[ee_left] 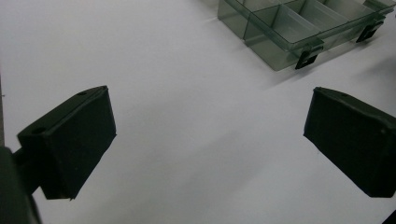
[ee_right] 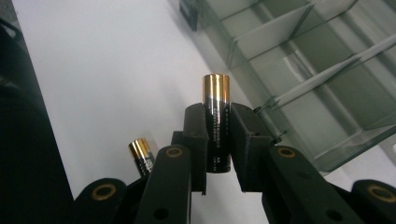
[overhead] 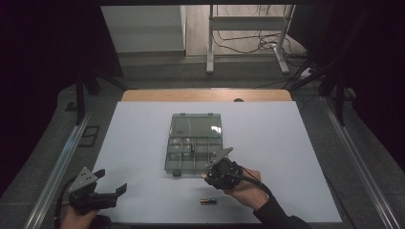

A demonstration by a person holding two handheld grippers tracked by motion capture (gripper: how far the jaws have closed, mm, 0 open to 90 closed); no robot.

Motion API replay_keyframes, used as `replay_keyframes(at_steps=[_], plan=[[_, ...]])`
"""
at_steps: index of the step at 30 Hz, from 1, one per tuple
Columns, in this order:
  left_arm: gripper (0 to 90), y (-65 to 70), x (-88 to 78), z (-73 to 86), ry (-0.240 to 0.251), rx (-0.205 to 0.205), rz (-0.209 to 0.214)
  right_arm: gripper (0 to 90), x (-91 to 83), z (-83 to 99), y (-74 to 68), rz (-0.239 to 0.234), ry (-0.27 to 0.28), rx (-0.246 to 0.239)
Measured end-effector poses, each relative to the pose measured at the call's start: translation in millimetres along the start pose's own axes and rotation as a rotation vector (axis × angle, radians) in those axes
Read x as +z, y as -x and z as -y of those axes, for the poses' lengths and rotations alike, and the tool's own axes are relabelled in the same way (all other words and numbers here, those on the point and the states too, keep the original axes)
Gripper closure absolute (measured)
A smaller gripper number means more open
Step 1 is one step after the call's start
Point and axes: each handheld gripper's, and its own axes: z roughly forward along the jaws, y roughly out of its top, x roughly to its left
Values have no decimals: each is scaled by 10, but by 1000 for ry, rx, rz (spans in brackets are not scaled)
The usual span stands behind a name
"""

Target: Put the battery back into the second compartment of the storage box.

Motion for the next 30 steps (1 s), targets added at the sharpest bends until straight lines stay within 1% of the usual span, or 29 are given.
replay_keyframes(at_steps=[4, 6, 12, 18, 25, 30], plan=[[26, 0, 1, 0, -1, 0, -1, 777, -23, -50, 48, 12, 15, 17], [26, 0, 1, -1, -2, 1, 0, 777, -27, -70, 73, 7, 20, 29], [26, -1, 2, -1, -2, -1, 0, 777, -21, -111, 133, 10, 27, 44], [26, -3, 1, 0, -1, -2, 0, 777, 5, -195, 217, 13, 37, 56], [26, -4, 0, 0, 0, -2, 0, 777, 33, -245, 272, 17, 43, 77], [26, -5, 0, 0, 0, -3, 1, 777, 63, -297, 343, 20, 53, 95]])
